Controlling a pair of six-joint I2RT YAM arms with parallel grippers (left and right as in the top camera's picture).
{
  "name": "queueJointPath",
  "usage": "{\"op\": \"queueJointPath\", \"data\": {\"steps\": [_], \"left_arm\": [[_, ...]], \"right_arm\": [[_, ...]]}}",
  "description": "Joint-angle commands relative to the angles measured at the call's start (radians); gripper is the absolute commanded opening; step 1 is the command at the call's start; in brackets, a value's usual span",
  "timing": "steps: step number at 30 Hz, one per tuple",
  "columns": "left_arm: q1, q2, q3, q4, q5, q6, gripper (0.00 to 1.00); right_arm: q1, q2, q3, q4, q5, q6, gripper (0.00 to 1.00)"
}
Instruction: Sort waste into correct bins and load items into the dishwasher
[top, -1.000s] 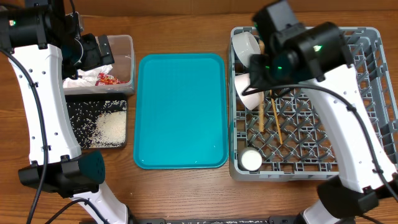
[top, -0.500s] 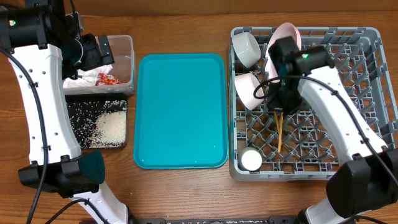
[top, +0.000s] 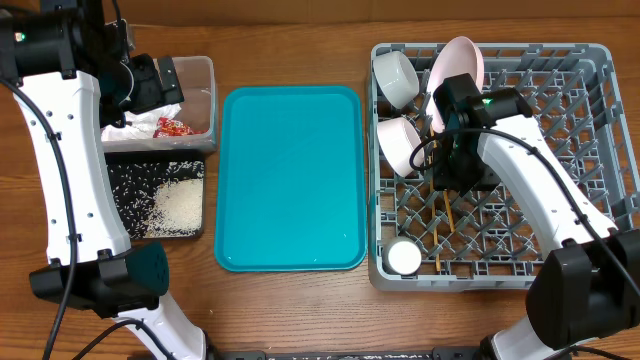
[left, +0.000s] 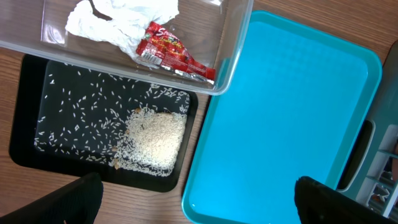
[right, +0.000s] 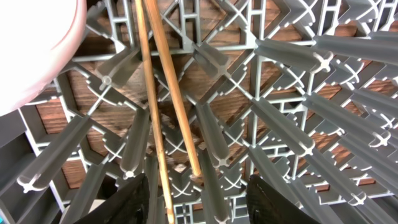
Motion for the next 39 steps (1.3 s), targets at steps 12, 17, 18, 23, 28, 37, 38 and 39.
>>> {"op": "queueJointPath", "data": {"steps": [12, 17, 18, 23, 28, 37, 38, 39], "left_arm": [[0.0, -0.005, 0.007, 0.001, 0.003, 0.011, 1.0], [0.0, -0.005, 0.007, 0.001, 0.003, 0.011, 1.0], [0.0, -0.005, 0.007, 0.001, 0.003, 0.011, 1.0], [0.0, -0.005, 0.007, 0.001, 0.003, 0.011, 1.0], [0.0, -0.005, 0.007, 0.001, 0.003, 0.011, 1.0], [0.0, -0.005, 0.007, 0.001, 0.003, 0.011, 1.0], [0.0, -0.005, 0.007, 0.001, 0.003, 0.011, 1.0], [0.0, -0.005, 0.007, 0.001, 0.003, 0.011, 1.0]], "right_arm": [[0.114, -0.182, 0.389, -0.208, -0.048, 0.004, 0.5], [0.196, -0.269, 0.571, -0.332, -0.107, 0.003, 1.0], [0.204, -0.288, 0.584, -0.33, -0.117, 0.003, 1.0], [0.214, -0.386, 0.59, -0.333, -0.166, 0.003, 1.0], [0.211, -0.459, 0.59, -0.332, -0.135, 0.003, 1.0], [0.138, -0.566, 0.542, -0.101, 0.157, -0.001, 1.0], [0.111, -0.586, 0.517, -0.065, 0.155, 0.0, 1.0], [0.073, -0.615, 0.48, -0.018, 0.142, 0.0, 1.0]]}}
